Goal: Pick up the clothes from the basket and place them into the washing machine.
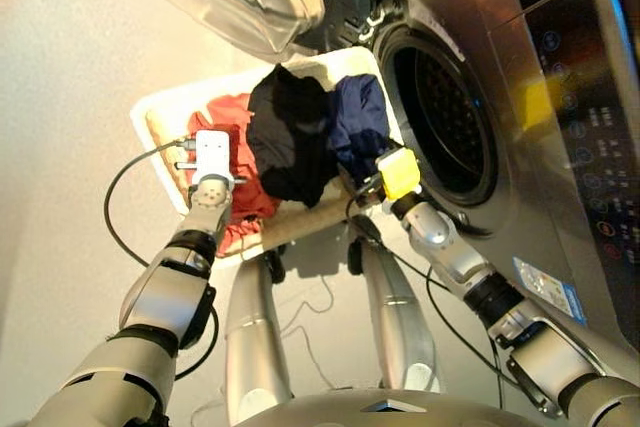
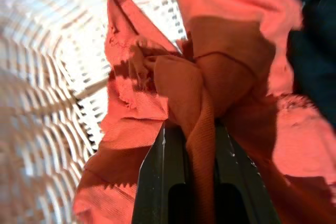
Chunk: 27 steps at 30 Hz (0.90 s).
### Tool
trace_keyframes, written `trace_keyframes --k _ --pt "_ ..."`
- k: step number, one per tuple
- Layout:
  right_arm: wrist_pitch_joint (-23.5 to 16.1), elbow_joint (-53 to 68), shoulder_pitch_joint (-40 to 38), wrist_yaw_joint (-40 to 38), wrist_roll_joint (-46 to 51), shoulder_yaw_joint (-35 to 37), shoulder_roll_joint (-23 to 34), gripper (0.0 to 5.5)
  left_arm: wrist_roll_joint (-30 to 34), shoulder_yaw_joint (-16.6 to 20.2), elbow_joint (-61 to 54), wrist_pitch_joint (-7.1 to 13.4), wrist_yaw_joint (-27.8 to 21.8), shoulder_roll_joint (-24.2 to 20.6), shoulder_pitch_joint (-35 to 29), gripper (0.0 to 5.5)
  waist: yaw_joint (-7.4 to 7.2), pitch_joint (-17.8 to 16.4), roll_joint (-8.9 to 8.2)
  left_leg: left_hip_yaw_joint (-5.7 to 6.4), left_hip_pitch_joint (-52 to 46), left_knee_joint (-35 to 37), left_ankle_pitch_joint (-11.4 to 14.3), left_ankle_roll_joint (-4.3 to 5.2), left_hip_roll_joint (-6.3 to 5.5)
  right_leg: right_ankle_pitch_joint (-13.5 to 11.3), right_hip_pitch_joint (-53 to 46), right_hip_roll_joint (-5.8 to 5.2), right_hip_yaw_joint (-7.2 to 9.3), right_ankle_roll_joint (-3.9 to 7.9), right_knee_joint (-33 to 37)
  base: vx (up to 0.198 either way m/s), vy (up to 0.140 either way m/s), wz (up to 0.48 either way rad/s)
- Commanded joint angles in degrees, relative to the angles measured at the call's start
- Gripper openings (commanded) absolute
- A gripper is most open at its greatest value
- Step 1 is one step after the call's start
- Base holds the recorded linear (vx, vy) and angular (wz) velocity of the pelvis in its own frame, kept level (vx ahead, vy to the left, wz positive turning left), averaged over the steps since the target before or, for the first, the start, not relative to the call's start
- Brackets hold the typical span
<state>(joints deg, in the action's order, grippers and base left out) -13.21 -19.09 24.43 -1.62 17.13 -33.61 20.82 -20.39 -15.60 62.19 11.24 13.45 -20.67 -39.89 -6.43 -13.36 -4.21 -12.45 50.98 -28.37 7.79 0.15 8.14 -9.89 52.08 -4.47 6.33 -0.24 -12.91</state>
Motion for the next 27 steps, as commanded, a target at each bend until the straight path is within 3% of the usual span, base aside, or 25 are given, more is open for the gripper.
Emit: trace_keyframes --k 1,6,8,9,14,17,21,27 --pt "-4.3 1.2 -0.3 0.8 -2.1 -0.5 -0.1 5.50 -3.0 -0.3 -6.2 7.4 0.8 0.3 2.4 0.00 0.83 3.9 2.24 4.94 -9.5 10.1 -1.7 2.09 -0.71 7.5 -10.0 -2.50 1.70 5.71 0.5 0.054 -0.007 0.136" --pt "-4.1 0.7 0.2 1.7 -4.9 -1.9 0.3 5.50 -6.4 -0.8 -18.5 10.4 -1.2 1.3 5.7 0.00 2.49 2.5 2.06 4.15 -20.5 17.4 -4.5 3.29 -2.50 5.5 -21.3 -3.01 2.53 6.50 6.5 0.019 -0.006 0.061" --pt "-3.8 -0.3 0.5 1.5 -7.6 -2.7 0.5 5.50 -7.1 -1.0 -20.7 10.5 -2.1 1.9 6.7 0.00 3.06 1.8 2.10 3.87 -24.5 19.6 -5.3 3.43 -2.99 5.1 -25.4 -3.18 2.93 6.55 8.3 0.000 0.000 0.000" --pt "-3.4 -0.6 0.8 1.8 -8.6 -3.3 0.5 5.50 -7.6 -0.8 -22.7 10.9 -2.4 2.1 7.2 0.00 3.26 1.5 1.83 3.29 -26.1 21.1 -7.4 3.00 -3.57 3.6 -27.0 -3.72 3.52 6.30 9.4 0.000 0.000 0.000" --pt "-3.2 1.1 1.2 3.7 -11.0 -5.3 0.8 5.50 -7.6 -1.9 -29.3 10.6 -4.0 2.6 10.2 0.00 4.47 1.2 2.40 2.50 -34.0 25.8 -9.1 3.16 -4.02 3.2 -34.4 -3.87 4.20 6.60 12.6 0.047 -0.009 0.065" --pt "-2.1 -0.9 0.5 5.5 -11.0 -6.8 -0.4 5.50 -8.1 -3.0 -32.8 9.4 -6.1 2.9 12.4 0.00 5.40 3.1 3.17 2.15 -40.2 29.5 -10.1 3.10 -4.34 3.6 -40.2 -3.61 4.95 6.81 15.1 0.028 -0.007 0.042" --pt "-1.6 -1.2 -0.1 7.0 -12.3 -7.7 -1.1 5.50 -10.2 -3.3 -36.3 8.2 -7.7 3.9 15.0 0.00 5.61 5.9 3.91 1.42 -44.9 32.2 -10.8 3.12 -4.37 4.1 -44.3 -3.21 5.57 6.94 16.6 0.000 0.000 0.000" --pt "-0.8 0.0 -1.7 7.7 -14.0 -8.0 -1.9 5.50 -12.2 -5.4 -41.9 5.8 -10.7 4.5 18.9 0.00 5.81 8.8 5.05 1.78 -49.6 33.4 -10.5 3.06 -4.20 5.6 -49.4 -2.81 6.70 6.75 17.0 0.026 -0.013 0.029"
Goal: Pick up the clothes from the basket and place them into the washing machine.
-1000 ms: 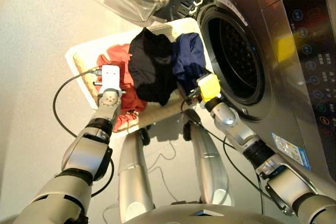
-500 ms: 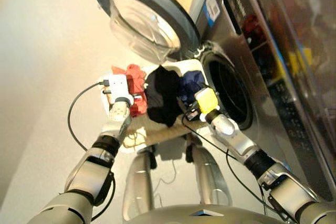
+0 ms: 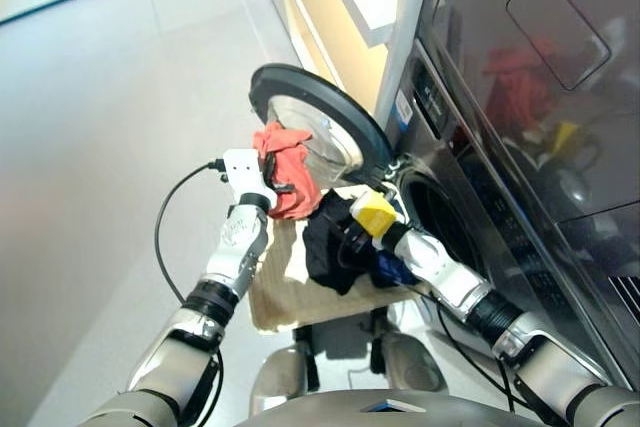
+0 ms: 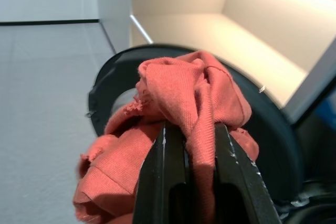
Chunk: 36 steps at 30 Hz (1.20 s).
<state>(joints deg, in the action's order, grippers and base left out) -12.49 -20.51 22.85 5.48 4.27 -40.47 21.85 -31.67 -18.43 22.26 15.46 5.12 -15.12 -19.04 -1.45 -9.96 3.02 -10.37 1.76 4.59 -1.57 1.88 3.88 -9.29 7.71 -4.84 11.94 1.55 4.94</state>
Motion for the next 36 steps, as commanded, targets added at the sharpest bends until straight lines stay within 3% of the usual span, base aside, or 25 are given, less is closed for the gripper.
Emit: trace_keyframes --k 1,6,17,18,19,20,29,35,36 --pt "-1.5 1.4 -0.1 0.6 -1.2 -1.2 -2.9 5.50 -0.9 -2.6 -2.0 1.6 -2.4 -1.1 -1.9 0.00 0.79 5.3 -2.19 -0.27 -0.5 0.4 -1.2 1.33 0.06 5.0 -5.2 -2.44 1.14 4.97 -0.8 0.056 -0.016 0.191" --pt "-0.9 1.0 -0.6 1.0 -0.9 -1.7 -4.6 5.50 -4.9 -3.9 -8.2 -0.1 -4.9 -0.7 1.4 0.00 1.16 7.8 -1.49 -0.03 -2.7 0.4 -0.5 1.21 -0.07 5.7 -8.1 -2.44 1.89 4.95 -0.4 0.022 -0.010 0.057" --pt "-0.3 -2.5 -0.3 1.6 5.0 -1.6 -8.6 5.50 -12.6 -6.2 -16.2 -1.6 -10.1 -0.9 5.1 0.00 1.99 9.5 -1.42 0.55 -4.9 0.4 0.2 1.10 -0.10 6.5 -11.1 -2.33 2.72 4.81 -0.1 0.000 0.000 0.000" --pt "-0.5 -2.6 -0.3 1.4 5.5 -1.1 -8.7 2.89 -13.2 -6.6 -16.6 -1.6 -10.3 -0.8 5.3 0.00 2.03 9.7 -1.51 0.66 -5.2 0.4 0.3 1.08 0.03 6.7 -11.4 -2.24 2.76 4.78 -0.1 0.000 0.000 0.000" --pt "-0.5 -2.6 -0.3 1.4 5.5 -1.1 -8.7 1.64 -13.2 -6.6 -16.6 -1.6 -10.3 -0.9 5.3 0.00 2.04 9.7 -1.52 0.66 -5.3 0.4 0.3 1.08 0.03 6.7 -11.4 -2.24 2.76 4.78 -0.1 0.000 0.000 0.000" --pt "-0.5 -2.6 -0.8 1.2 5.6 -0.5 -8.3 0.00 -13.4 -6.4 -17.2 -1.8 -10.7 -1.1 5.6 0.00 2.04 9.9 -1.61 0.76 -5.6 0.4 0.5 1.03 0.05 6.8 -11.7 -2.19 2.83 4.79 -0.1 0.000 0.000 0.000" --pt "-0.4 -1.2 -3.4 0.1 5.4 2.4 -7.0 0.00 -12.2 -4.4 -17.2 -1.7 -10.3 -1.8 6.8 0.00 1.89 10.3 -1.93 0.65 -6.5 0.4 0.9 0.93 -0.02 7.2 -12.7 -2.13 2.82 4.81 -0.2 0.000 0.000 0.000" --pt "0.4 -3.6 -6.4 -1.7 4.7 4.4 -8.1 0.00 -11.7 0.5 -15.4 -1.0 -8.0 -1.7 9.1 0.00 2.04 10.3 -2.09 0.51 -6.5 0.4 1.0 0.77 -0.06 6.9 -12.5 -2.25 2.71 4.99 -0.1 0.000 0.000 0.000" --pt "0.4 -3.8 -6.6 -2.1 4.4 4.6 -8.1 0.00 -11.7 1.1 -15.0 -0.8 -7.6 -1.5 9.3 1.21 2.07 10.4 -2.13 0.55 -6.4 0.4 1.1 0.76 -0.12 6.8 -12.5 -2.28 2.64 5.00 -0.1 0.000 0.000 0.000"
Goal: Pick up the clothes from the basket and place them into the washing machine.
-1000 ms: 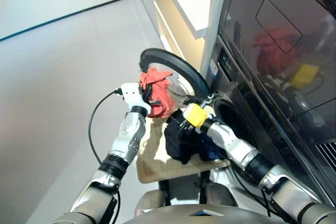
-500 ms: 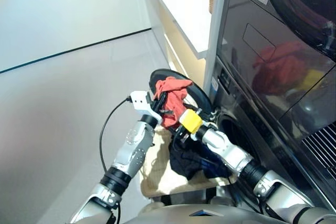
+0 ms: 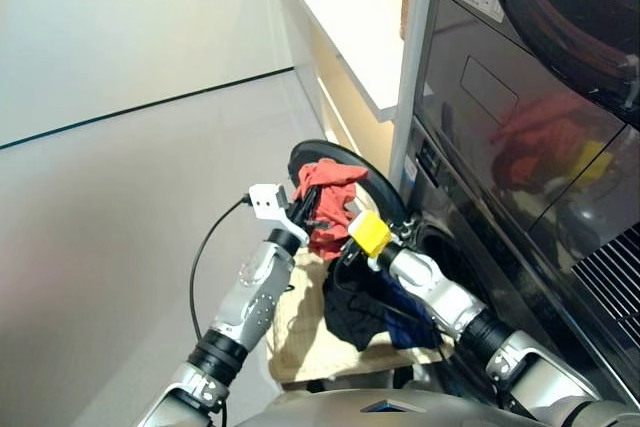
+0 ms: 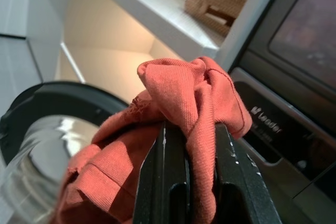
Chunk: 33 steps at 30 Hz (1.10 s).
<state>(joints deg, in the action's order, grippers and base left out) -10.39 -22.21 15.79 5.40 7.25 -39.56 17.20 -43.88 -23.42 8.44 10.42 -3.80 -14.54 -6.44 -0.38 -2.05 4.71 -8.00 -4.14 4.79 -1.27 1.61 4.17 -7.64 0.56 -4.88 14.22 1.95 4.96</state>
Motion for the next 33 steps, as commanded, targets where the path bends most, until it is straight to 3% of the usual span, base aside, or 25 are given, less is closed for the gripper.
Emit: trace_keyframes --k 1,2,7,10,13,18,28,30,33 --pt "-1.7 -2.1 0.4 -2.1 1.4 3.7 -3.5 0.00 0.5 6.1 -1.2 4.2 1.3 -2.1 -3.3 2.29 0.98 2.5 -3.81 -1.82 -0.5 0.2 0.8 1.03 -0.41 5.2 -5.3 -2.24 0.36 4.60 -0.1 0.000 0.000 0.000" --pt "-1.6 -2.6 0.0 -2.4 0.9 4.2 -3.6 0.00 0.6 7.4 -0.5 4.7 1.9 -1.8 -3.0 5.50 1.04 2.4 -3.82 -1.78 -0.5 0.2 0.8 0.99 -0.48 5.2 -5.3 -2.27 0.34 4.59 -0.2 0.000 0.000 0.000" --pt "-1.6 -2.8 -1.0 -3.7 -0.8 5.3 -3.5 0.00 0.4 10.8 1.9 5.6 3.5 -1.4 -2.1 5.50 1.02 2.3 -3.82 -1.85 -0.5 0.2 0.9 0.94 -0.55 5.0 -5.3 -2.36 0.22 4.65 -0.1 0.000 0.000 0.000" --pt "-1.6 -4.0 -2.8 -5.4 -1.0 7.0 -4.0 0.00 1.0 16.1 5.1 7.5 7.7 -0.2 0.5 5.50 1.20 2.0 -3.93 -1.92 -0.3 0.2 0.8 0.90 -0.66 4.8 -4.9 -2.49 0.10 4.73 -0.1 0.000 0.000 0.000" --pt "-1.2 -6.2 -4.0 -7.3 0.9 8.7 -4.6 0.00 -0.1 18.1 10.5 7.3 10.0 0.8 1.9 5.50 1.25 1.5 -3.87 -1.88 0.2 0.2 0.7 0.82 -0.81 4.5 -4.4 -2.63 0.08 4.78 -0.1 0.000 0.000 0.000" --pt "-1.2 -10.9 -5.3 -10.4 9.5 13.2 -6.7 0.00 6.2 18.0 21.6 4.9 11.2 0.0 3.8 5.50 1.30 -0.3 -3.30 -1.85 1.5 0.2 0.3 0.67 -1.23 3.9 -3.2 -2.90 0.27 4.97 -0.1 0.000 0.000 0.000" --pt "-4.3 -15.7 3.6 -17.5 17.7 17.1 -8.2 0.00 10.8 12.9 40.2 5.0 13.1 2.0 -0.1 5.50 1.64 -9.5 -2.05 -1.49 11.2 -0.7 -2.4 0.31 -1.72 1.1 7.1 -3.91 -0.55 5.10 -1.9 -0.136 0.034 0.009" --pt "-5.1 -15.8 6.5 -18.4 19.3 16.4 -7.9 0.00 9.9 11.9 39.6 5.7 13.3 2.1 -0.8 5.50 1.72 -11.8 -2.24 -1.81 15.3 -2.8 -2.3 0.35 -1.60 0.8 11.0 -4.15 -1.44 4.89 -3.2 -0.133 0.004 0.007" --pt "-5.6 -18.8 10.4 -19.9 21.2 17.4 -8.4 0.00 9.6 9.6 38.9 6.0 12.9 1.8 -1.1 5.50 2.46 -13.3 -2.15 -1.24 20.4 -5.5 -2.3 0.30 -1.44 0.8 15.2 -4.74 -1.65 4.58 -5.1 -0.076 -0.010 -0.047"
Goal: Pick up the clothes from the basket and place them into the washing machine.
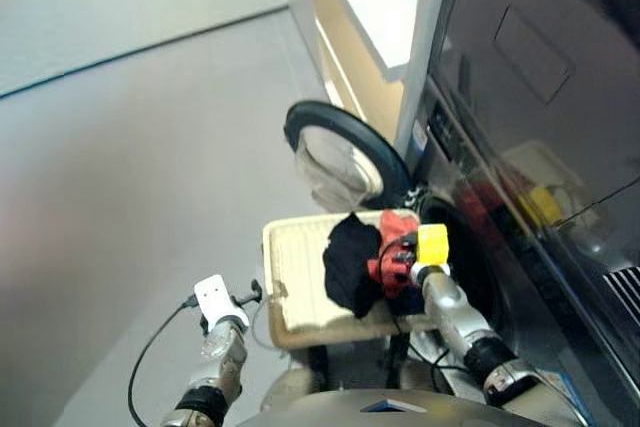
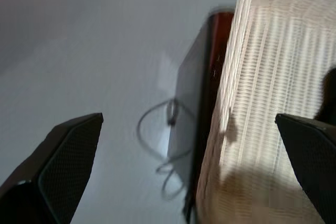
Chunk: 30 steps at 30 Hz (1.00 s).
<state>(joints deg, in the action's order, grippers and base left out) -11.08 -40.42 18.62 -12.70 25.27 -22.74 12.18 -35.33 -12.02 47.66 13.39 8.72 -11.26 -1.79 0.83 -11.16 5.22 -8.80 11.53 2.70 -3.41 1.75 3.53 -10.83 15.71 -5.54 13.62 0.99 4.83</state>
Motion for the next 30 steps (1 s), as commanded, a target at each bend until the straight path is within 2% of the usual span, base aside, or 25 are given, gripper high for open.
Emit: trace_keyframes --k 1,2,3,7,14,17,19,22,25,26,30 --pt "-4.9 -0.8 8.3 -2.4 3.6 0.9 -3.4 0.00 1.3 -2.7 0.0 3.0 0.3 -1.5 -6.1 5.50 1.33 -4.6 -2.62 -0.34 5.9 -4.0 -0.2 0.11 -0.83 4.2 1.1 -4.28 -0.95 5.39 -5.9 -0.061 -0.007 -0.013" --pt "-5.3 -1.3 9.4 -3.1 4.0 1.5 -3.6 0.00 1.8 -3.8 -0.3 3.2 0.3 -1.6 -6.6 5.50 1.32 -5.3 -2.38 -0.07 7.6 -4.9 -0.1 0.00 -0.84 4.5 3.0 -4.45 -0.85 5.22 -7.3 0.000 0.000 0.000" --pt "-5.5 -1.6 10.2 -3.7 4.3 2.2 -3.4 0.00 2.4 -4.4 -0.5 3.2 0.4 -1.8 -7.0 5.50 1.35 -5.9 -2.06 0.44 8.5 -5.9 1.3 0.38 -0.56 5.9 4.2 -4.38 -1.10 5.47 -8.8 0.000 0.000 0.000" --pt "-7.8 -3.0 13.2 -5.7 9.2 6.5 -3.5 0.00 3.3 -5.0 0.3 3.3 1.5 -1.9 -8.6 5.50 1.06 -7.7 -1.54 0.70 15.7 -12.2 3.2 0.16 -0.21 7.9 11.1 -4.90 -1.93 4.63 -14.5 -0.053 -0.014 0.072" --pt "-11.9 -6.8 18.5 -6.8 20.8 14.9 -3.6 0.00 4.1 -4.4 0.3 3.5 2.5 -3.0 -8.8 5.50 1.00 -7.5 0.76 0.99 28.0 -21.5 6.3 -0.76 0.92 11.2 24.5 -5.69 -4.13 3.69 -24.6 -0.015 0.004 0.018" --pt "-13.9 -8.5 20.6 -7.8 25.0 18.3 -3.7 0.00 4.3 -4.1 0.4 3.5 3.1 -3.2 -9.0 5.50 1.16 -7.0 1.64 1.12 32.0 -24.3 7.3 -1.06 1.41 12.1 28.9 -5.47 -5.05 3.27 -27.4 0.000 0.000 0.000" --pt "-15.1 -9.2 22.2 -7.9 27.9 19.9 -3.4 0.00 4.4 -4.2 0.4 3.7 3.5 -3.3 -9.3 5.50 1.13 -6.8 2.41 0.78 34.6 -26.1 8.0 -1.39 1.64 12.6 31.9 -5.27 -6.09 2.97 -29.2 0.000 0.000 0.000" --pt "-16.5 -12.7 26.8 -8.9 30.6 23.8 -0.8 0.00 4.6 -4.6 -0.4 4.0 3.6 -3.8 -9.5 5.50 1.83 -6.0 4.05 0.85 37.4 -27.5 8.7 -1.61 1.71 13.5 35.8 -5.41 -7.30 2.82 -31.3 0.000 0.000 0.000" --pt "-19.2 -14.1 31.4 -10.2 35.1 27.8 1.1 0.00 3.9 -4.7 -0.7 4.4 3.8 -3.9 -9.9 5.50 2.30 -5.7 4.99 1.12 39.5 -28.5 9.1 -1.68 1.73 13.8 38.4 -5.17 -8.20 2.74 -32.5 0.000 0.000 0.000" --pt "-19.4 -15.4 32.8 -10.9 35.5 28.5 2.1 0.00 3.8 -4.9 -0.7 4.3 3.7 -3.9 -10.1 5.50 2.45 -5.6 5.32 0.87 40.0 -28.7 9.3 -1.73 1.72 14.0 39.3 -5.02 -8.62 2.68 -32.8 0.000 0.000 0.000" --pt "-20.8 -21.2 40.8 -13.2 39.9 32.5 8.9 0.00 3.7 -6.1 0.1 4.1 3.6 -3.9 -11.3 5.50 3.49 -5.0 6.75 0.56 43.1 -30.1 10.0 -1.94 2.02 14.7 43.5 -4.44 -10.55 2.51 -34.7 0.000 0.000 0.000"
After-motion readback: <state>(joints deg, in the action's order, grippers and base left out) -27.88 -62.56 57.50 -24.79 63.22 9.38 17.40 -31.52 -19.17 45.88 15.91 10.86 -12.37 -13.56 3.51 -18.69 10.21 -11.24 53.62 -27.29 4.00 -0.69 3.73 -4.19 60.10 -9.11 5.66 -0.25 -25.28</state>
